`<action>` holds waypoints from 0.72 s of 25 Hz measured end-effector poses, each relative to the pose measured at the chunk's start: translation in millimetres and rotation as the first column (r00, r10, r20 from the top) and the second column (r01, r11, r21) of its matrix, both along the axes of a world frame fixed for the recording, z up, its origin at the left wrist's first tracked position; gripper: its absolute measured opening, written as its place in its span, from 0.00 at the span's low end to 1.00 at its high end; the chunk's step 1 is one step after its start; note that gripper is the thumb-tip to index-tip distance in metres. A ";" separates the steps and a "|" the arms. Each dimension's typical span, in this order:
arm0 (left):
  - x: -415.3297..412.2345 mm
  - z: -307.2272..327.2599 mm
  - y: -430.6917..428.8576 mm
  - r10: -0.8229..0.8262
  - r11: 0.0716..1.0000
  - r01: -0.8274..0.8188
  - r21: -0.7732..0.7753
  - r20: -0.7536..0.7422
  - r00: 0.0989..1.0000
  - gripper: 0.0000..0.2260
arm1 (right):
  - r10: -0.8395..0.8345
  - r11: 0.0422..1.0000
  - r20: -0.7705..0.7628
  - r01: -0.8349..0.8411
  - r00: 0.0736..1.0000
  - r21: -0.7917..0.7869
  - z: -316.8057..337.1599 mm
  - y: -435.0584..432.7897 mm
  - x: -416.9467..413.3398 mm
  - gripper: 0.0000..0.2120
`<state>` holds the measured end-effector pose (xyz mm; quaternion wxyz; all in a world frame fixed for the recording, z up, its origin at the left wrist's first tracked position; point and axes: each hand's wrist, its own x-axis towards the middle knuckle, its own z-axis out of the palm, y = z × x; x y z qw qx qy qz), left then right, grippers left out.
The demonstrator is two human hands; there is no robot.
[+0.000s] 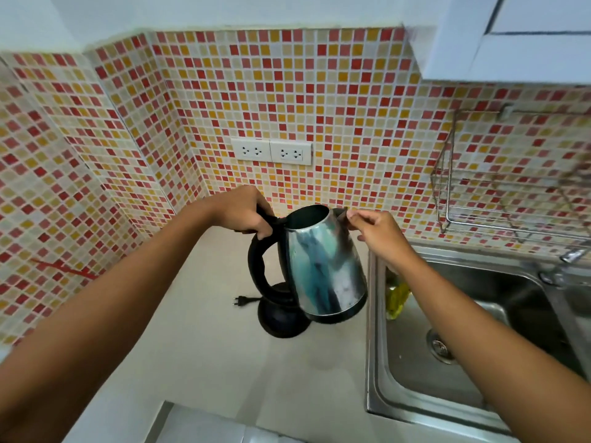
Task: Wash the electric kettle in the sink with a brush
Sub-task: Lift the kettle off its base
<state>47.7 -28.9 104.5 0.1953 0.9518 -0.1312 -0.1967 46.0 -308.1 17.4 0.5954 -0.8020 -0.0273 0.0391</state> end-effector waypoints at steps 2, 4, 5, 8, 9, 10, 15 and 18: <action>-2.6 11.0 -16.9 -0.025 0.999 0.025 -0.023 -0.009 1.000 0.03 | -0.044 0.999 0.005 0.044 0.999 0.026 8.6 -16.5 -8.8 0.07; -7.7 17.9 -38.5 -0.064 0.997 0.064 -0.043 0.021 0.998 0.05 | -0.120 0.990 0.018 0.119 0.993 0.072 10.1 -38.1 -19.3 0.07; -11.2 19.6 -52.6 -0.095 0.994 0.097 -0.043 0.049 0.994 0.07 | -0.168 0.981 0.034 0.164 0.985 0.103 9.4 -52.0 -26.5 0.08; -23.9 17.8 -103.8 -0.207 0.978 0.210 -0.005 0.148 0.967 0.09 | -0.278 0.950 0.055 0.267 0.959 0.160 -4.3 -101.5 -53.9 0.11; -27.6 15.0 -122.9 -0.242 0.970 0.240 0.032 0.187 0.952 0.09 | -0.308 0.940 0.051 0.296 0.950 0.170 -11.9 -119.6 -63.2 0.11; -30.1 10.8 -140.8 -0.273 0.962 0.260 0.084 0.232 0.933 0.11 | -0.333 0.930 0.043 0.320 0.942 0.182 -20.4 -136.2 -72.1 0.11; -28.5 -27.4 -237.7 -0.454 0.879 0.346 0.328 0.354 0.818 0.18 | -0.405 0.891 -0.041 0.404 0.913 0.205 -67.6 -215.7 -104.6 0.07; -19.5 -59.5 -302.4 -0.464 0.866 0.356 0.352 0.298 0.834 0.17 | -0.419 0.890 -0.111 0.431 0.901 0.147 -98.0 -272.7 -107.2 0.07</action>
